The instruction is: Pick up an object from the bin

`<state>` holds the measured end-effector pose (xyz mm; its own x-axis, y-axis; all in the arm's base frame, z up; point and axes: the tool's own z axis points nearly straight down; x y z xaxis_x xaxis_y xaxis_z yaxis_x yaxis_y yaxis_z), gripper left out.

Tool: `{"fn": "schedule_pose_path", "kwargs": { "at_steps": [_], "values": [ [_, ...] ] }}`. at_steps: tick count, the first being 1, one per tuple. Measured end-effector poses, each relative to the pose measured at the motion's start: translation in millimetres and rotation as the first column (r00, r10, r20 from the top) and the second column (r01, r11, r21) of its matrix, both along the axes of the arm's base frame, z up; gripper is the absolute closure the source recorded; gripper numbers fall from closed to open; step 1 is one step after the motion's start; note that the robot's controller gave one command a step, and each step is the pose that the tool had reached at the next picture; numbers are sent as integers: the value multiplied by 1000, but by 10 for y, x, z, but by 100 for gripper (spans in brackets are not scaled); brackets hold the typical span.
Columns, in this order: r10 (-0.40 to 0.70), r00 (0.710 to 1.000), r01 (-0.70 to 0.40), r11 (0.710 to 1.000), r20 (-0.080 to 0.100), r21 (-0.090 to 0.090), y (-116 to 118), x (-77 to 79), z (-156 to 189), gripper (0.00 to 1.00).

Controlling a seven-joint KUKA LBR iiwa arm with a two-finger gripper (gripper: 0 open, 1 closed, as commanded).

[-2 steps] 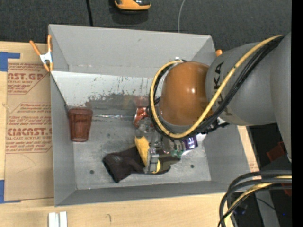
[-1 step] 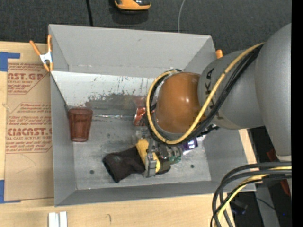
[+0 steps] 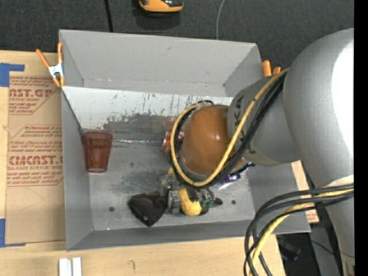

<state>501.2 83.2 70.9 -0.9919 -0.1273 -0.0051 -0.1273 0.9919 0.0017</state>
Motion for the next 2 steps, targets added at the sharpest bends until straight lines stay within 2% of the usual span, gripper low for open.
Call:
{"fn": "schedule_pose_path", "kwargs": {
  "at_steps": [1, 2],
  "values": [
    [0, 1000, 0, 1000, 0, 0, 0, 0, 0, 100],
    [15, 1000, -15, 1000, -12, -3, -15, 94, 458, 100]
  ]
}}
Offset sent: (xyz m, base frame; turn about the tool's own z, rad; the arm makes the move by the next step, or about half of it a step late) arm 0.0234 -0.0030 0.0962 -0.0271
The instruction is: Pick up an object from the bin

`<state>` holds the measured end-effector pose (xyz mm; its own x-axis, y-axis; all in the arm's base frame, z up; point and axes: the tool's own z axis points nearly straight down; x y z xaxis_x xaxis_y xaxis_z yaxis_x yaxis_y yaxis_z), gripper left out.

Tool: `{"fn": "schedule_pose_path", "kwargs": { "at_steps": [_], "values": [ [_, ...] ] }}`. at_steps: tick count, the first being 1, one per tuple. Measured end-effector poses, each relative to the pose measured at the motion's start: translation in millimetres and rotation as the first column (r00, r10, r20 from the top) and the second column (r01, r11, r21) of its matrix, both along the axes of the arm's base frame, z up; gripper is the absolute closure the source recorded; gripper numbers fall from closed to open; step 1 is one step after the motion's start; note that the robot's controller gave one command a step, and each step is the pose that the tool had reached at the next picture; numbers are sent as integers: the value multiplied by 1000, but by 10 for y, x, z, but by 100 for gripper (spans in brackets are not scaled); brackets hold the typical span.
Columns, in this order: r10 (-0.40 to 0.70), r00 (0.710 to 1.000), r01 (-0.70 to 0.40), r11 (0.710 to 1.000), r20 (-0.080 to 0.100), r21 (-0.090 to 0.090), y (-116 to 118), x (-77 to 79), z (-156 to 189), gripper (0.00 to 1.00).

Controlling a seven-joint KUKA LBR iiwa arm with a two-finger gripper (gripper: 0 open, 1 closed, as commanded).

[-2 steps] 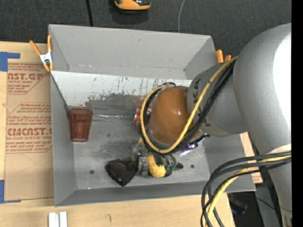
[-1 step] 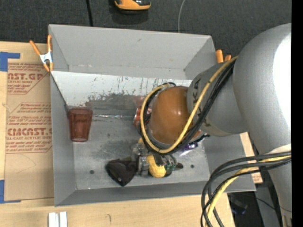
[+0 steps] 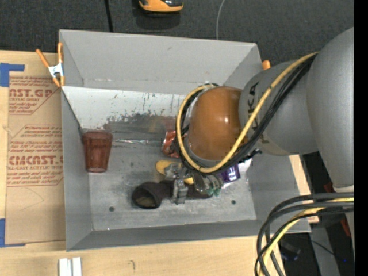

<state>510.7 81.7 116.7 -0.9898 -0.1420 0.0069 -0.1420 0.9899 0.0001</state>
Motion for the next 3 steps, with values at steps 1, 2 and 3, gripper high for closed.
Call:
{"fn": "schedule_pose_path", "kwargs": {
  "at_steps": [1, 2, 3],
  "values": [
    [4, 1000, -4, 1000, 3, 1, -12, 31, 152, 100],
    [85, 996, -86, 996, 17, 1, -46, 1, 392, 100],
    [101, 995, -101, 995, 10, 1, -89, 94, 2198, 100]
  ]
}}
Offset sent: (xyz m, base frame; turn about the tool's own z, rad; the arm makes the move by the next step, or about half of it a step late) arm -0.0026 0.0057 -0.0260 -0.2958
